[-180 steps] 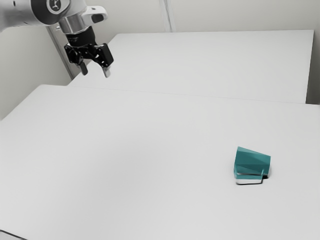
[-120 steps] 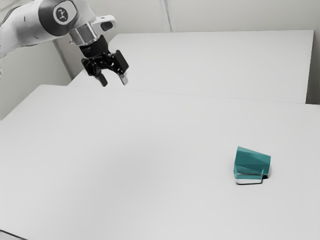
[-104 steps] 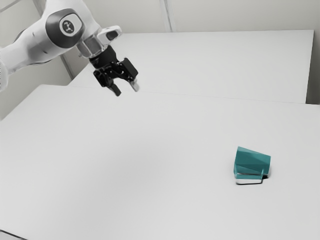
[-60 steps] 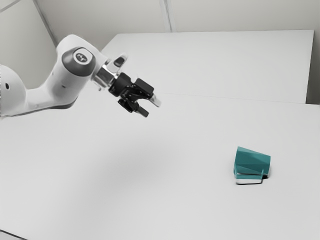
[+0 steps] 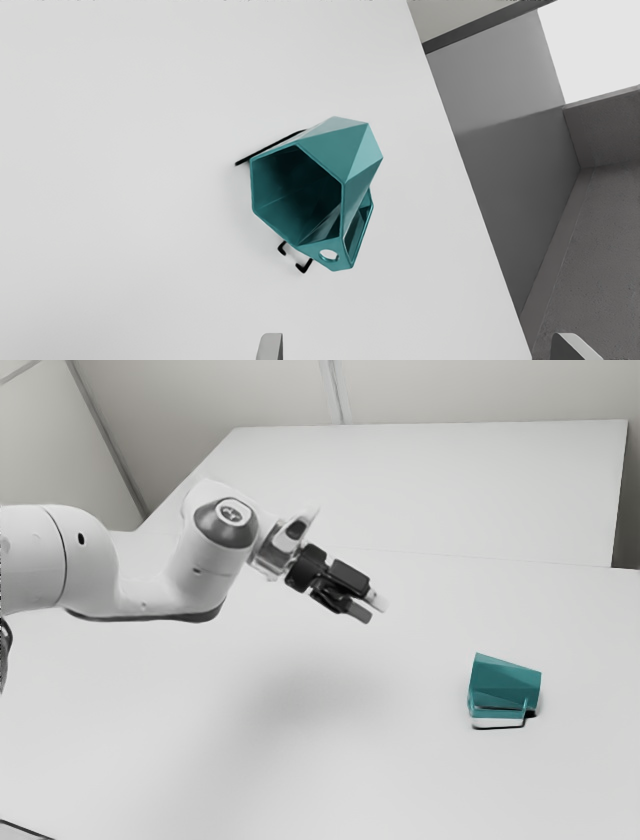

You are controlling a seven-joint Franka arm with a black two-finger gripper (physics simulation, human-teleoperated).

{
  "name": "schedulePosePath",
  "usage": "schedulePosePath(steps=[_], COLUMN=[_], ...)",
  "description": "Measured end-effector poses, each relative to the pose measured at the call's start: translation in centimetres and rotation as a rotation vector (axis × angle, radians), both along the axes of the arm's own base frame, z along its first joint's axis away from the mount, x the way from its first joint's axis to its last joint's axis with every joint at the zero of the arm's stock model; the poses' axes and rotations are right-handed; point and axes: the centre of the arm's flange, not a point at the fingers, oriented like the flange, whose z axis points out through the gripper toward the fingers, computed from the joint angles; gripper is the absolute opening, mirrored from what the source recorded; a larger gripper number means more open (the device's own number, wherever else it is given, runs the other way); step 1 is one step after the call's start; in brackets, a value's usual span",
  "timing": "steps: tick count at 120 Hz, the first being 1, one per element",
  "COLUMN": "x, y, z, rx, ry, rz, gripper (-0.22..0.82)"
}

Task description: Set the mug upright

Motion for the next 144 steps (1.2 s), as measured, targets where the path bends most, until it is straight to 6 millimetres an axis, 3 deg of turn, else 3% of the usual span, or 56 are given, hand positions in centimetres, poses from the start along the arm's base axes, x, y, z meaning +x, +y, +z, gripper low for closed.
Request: schedulePosePath(steps=[60,144], x=[-0.6,1.4], y=[-5.0,-10.6], z=[-5.0,-10.2], rx=[-0.055,-0.130], ry=[0.099,0.152], rz=[-0.008,-0.034], gripper=[0.58,0.58])
